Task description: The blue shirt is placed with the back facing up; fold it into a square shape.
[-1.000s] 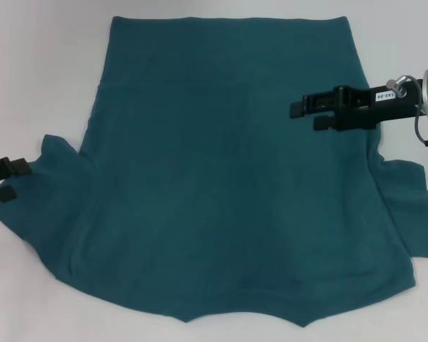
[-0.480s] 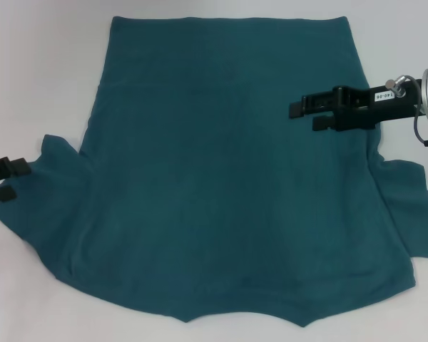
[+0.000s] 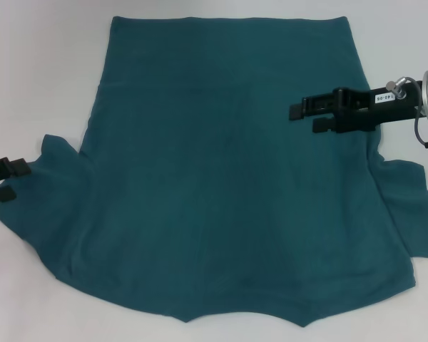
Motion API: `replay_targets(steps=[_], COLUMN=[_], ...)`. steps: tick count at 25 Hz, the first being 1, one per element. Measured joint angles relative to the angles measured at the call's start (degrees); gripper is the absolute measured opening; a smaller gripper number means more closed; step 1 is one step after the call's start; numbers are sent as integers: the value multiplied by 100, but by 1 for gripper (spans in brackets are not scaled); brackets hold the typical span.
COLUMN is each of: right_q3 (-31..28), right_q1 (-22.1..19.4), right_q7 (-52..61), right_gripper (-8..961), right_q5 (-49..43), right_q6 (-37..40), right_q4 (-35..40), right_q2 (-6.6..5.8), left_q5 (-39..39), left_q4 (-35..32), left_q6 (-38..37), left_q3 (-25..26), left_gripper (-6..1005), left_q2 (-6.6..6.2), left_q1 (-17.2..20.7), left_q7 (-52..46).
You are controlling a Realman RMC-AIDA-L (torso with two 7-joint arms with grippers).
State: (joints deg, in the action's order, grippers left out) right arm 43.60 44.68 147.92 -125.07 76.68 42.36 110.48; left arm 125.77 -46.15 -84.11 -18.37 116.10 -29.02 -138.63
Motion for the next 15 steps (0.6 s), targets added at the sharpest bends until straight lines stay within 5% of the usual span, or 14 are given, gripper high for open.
replay_targets(steps=[15], right_q3=[0], right_q1=[-4], right_q7=[-9], right_gripper=[745], right_q5=[-9], right_q6=[5], right_q4=[-8], right_q2=[0], left_q5=[0], left_q4=[0], left_q6=[0], left_q3=[0], left_gripper=[734], left_q2=[0], left_q1=[5], left_q7=[5])
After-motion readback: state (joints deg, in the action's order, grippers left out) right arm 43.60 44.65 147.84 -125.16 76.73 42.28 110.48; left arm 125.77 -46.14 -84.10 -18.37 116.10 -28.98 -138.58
